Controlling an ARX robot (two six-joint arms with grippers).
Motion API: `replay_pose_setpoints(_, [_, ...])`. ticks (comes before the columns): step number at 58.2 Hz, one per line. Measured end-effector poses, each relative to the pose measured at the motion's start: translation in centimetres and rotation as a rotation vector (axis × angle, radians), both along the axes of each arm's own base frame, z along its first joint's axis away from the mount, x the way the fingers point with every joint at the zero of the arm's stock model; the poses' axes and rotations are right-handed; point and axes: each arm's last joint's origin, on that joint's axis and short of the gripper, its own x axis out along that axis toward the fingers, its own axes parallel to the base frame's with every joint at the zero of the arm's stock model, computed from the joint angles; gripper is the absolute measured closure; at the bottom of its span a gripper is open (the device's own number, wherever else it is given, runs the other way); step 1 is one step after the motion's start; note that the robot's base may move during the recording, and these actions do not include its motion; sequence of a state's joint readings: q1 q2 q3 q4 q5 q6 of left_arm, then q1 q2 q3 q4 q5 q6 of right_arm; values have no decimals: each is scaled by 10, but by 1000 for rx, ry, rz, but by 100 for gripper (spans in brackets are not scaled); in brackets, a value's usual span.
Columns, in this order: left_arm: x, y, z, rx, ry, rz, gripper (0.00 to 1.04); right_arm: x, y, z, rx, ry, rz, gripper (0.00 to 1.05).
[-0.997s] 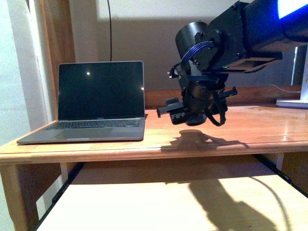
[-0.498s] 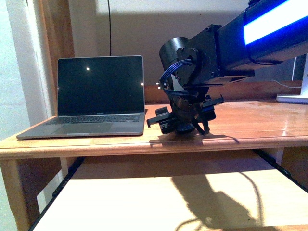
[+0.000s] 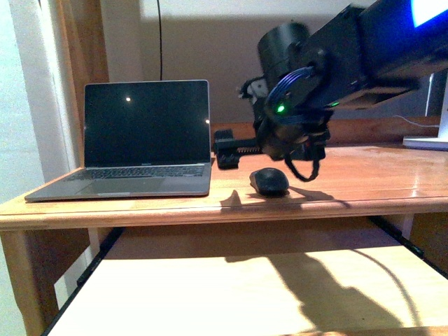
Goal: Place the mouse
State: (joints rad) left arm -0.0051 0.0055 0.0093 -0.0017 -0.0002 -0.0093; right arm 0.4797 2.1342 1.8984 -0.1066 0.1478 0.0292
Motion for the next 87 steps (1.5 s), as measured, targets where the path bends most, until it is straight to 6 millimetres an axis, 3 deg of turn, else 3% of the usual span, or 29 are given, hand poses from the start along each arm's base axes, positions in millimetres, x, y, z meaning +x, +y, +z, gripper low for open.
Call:
replay_pose_setpoints(7, [0,0,0,0,0,0,7,-27,-44,30,93,-91,103,0])
replay_pose_setpoints(13, [0,0,0,0,0,0,7,-67,-107,38,124,-152,203,0])
replay_pose_setpoints(24, [0,0,0,0,0,0,7,-124,-179,-15,83,-63,381,0])
replay_pose_setpoints(42, [0,0,0,0,0,0,7,-188,-250,-92,57,151,500,0])
replay_pose_setpoints(49, [0,0,0,0,0,0,7,-202,-261,-106,20,206,527,0])
replay_pose_setpoints(61, [0,0,0,0,0,0,7,-212,-257,-120,-40,212,587,0])
replay_pose_setpoints(87, [0,0,0,0,0,0,7,-206,-206,-150,-136,190,650,0])
